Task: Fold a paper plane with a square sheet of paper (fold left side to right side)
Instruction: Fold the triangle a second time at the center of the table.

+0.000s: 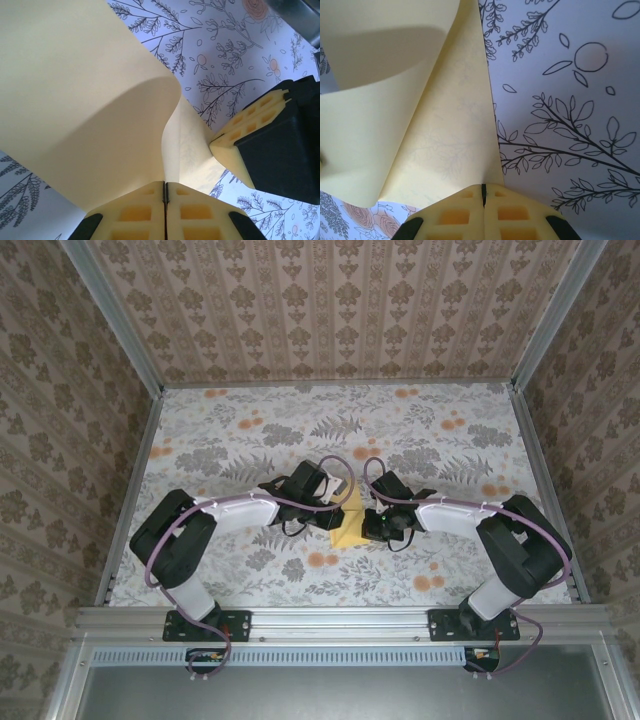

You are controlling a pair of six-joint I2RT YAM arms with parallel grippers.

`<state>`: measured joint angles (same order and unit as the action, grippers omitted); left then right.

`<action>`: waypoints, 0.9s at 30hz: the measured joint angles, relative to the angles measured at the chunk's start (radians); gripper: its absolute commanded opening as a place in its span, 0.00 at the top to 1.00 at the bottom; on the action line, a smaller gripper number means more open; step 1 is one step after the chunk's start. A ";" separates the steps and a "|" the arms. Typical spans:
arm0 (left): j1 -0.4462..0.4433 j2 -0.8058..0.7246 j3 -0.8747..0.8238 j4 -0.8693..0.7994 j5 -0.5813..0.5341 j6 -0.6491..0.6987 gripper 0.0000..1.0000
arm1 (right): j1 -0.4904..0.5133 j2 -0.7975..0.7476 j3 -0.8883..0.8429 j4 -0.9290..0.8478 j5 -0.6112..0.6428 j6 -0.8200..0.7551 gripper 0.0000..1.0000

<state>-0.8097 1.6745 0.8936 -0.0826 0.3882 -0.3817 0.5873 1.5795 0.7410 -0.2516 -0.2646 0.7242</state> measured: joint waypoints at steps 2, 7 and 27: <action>0.003 0.000 0.000 0.000 -0.007 0.000 0.93 | 0.000 0.000 0.002 -0.002 0.000 -0.001 0.93; 0.013 0.000 0.000 0.000 -0.019 0.000 0.93 | 0.000 0.003 0.004 -0.003 0.000 -0.011 0.93; 0.026 0.028 -0.003 -0.023 -0.022 0.000 0.89 | 0.000 0.008 0.011 -0.012 -0.004 -0.016 0.93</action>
<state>-0.7841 1.7027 0.8906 -0.1055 0.3664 -0.3820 0.5873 1.5879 0.7521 -0.2634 -0.2684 0.7086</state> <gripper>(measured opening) 0.108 0.074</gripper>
